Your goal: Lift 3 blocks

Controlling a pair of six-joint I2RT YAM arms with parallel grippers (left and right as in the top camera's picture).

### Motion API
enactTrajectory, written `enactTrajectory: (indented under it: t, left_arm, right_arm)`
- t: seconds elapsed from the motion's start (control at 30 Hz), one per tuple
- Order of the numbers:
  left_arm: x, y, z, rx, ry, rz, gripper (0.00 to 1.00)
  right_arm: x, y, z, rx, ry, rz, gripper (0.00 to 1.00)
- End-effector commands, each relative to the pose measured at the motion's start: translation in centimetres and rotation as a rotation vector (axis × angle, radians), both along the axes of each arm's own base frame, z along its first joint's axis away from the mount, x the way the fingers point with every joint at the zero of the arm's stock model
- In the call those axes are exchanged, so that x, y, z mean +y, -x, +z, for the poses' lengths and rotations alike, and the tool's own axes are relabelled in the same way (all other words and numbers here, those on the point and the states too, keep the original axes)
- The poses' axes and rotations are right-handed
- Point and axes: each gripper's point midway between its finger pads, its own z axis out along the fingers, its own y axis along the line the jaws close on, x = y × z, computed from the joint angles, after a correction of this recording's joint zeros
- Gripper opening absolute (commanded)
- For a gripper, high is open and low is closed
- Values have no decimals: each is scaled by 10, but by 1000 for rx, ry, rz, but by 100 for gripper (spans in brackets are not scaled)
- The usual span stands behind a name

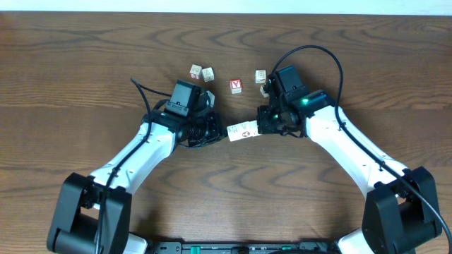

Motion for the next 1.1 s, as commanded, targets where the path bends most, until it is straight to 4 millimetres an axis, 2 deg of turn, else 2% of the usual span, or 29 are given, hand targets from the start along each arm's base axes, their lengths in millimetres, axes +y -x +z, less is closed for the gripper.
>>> enactTrajectory:
  t: [0.0,0.2,0.5,0.93,1.07]
  left_arm:
    - [-41,7,31,-21,147,-126,7]
    - [-41,7,31,-23,147,-125,7]
    - [-41,7,31,-23,146,-126,7]
    - [-44,12,20,-9,125,-135,7]
    - [-43,12,18,-7,117,-131,7]
  right_arm:
    - [57,37,9,104,-206,151,1]
    - [56,40,0,109,-207,143,1]
    - [55,40,-2,109,-202,142,1]
    - [55,40,-4,103,-186,139,1]
    - [60,42,-4,91,-176,150,1]
